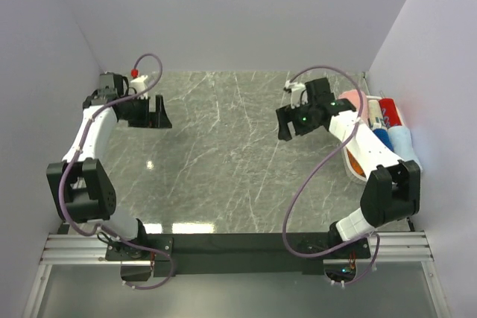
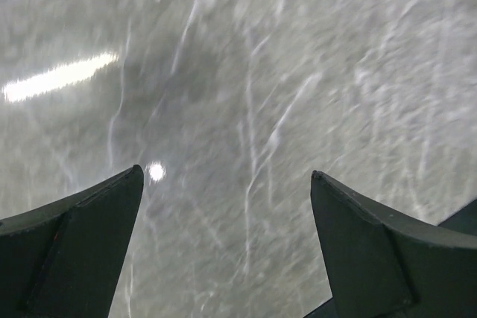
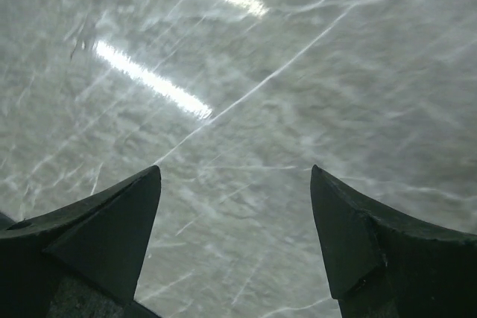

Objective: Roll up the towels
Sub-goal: Place the rolled towel into the container

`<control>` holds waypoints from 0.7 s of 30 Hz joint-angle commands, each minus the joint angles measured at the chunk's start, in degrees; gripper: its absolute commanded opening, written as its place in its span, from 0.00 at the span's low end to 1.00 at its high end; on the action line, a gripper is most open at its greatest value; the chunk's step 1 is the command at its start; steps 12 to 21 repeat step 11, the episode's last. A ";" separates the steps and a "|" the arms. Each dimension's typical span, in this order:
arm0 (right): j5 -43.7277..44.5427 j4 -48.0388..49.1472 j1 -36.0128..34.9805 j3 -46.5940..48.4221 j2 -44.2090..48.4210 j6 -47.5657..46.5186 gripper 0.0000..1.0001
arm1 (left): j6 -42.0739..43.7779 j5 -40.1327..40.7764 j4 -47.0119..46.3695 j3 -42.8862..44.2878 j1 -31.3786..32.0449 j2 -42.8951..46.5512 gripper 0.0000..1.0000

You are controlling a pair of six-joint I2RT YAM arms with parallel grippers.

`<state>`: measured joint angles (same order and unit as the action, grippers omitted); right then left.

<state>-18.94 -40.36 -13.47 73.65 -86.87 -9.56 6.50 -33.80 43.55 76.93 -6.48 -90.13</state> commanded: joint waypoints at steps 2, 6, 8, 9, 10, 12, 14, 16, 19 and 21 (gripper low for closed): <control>-0.04 5.11 -3.57 -6.47 4.51 2.70 0.89 | 2.81 8.31 -0.83 -7.82 0.06 5.92 0.99; 0.13 6.43 -4.19 -11.68 8.55 2.88 0.90 | 4.04 8.58 -3.99 -12.41 0.06 10.48 0.99; 0.92 6.52 -4.10 -13.08 10.49 2.62 0.91 | 3.87 9.19 -5.57 -13.73 0.50 11.55 0.99; 1.01 6.35 -4.19 -13.35 11.10 2.36 0.91 | 3.35 9.80 -5.93 -13.91 0.59 11.81 1.00; 1.27 6.43 -4.10 -13.61 12.07 2.27 0.91 | 3.08 9.89 -6.11 -13.99 0.77 11.90 0.99; 1.45 6.52 -4.02 -13.79 12.51 2.27 0.91 | 2.73 10.07 -5.76 -13.39 0.68 11.73 1.00; 1.45 6.52 -4.02 -13.79 12.51 2.27 0.91 | 2.73 10.07 -5.76 -13.39 0.68 11.73 1.00; 1.45 6.52 -4.02 -13.79 12.51 2.27 0.91 | 2.73 10.07 -5.76 -13.39 0.68 11.73 1.00; 1.45 6.52 -4.02 -13.79 12.51 2.27 0.91 | 2.73 10.07 -5.76 -13.39 0.68 11.73 1.00; 1.45 6.52 -4.02 -13.79 12.51 2.27 0.91 | 2.73 10.07 -5.76 -13.39 0.68 11.73 1.00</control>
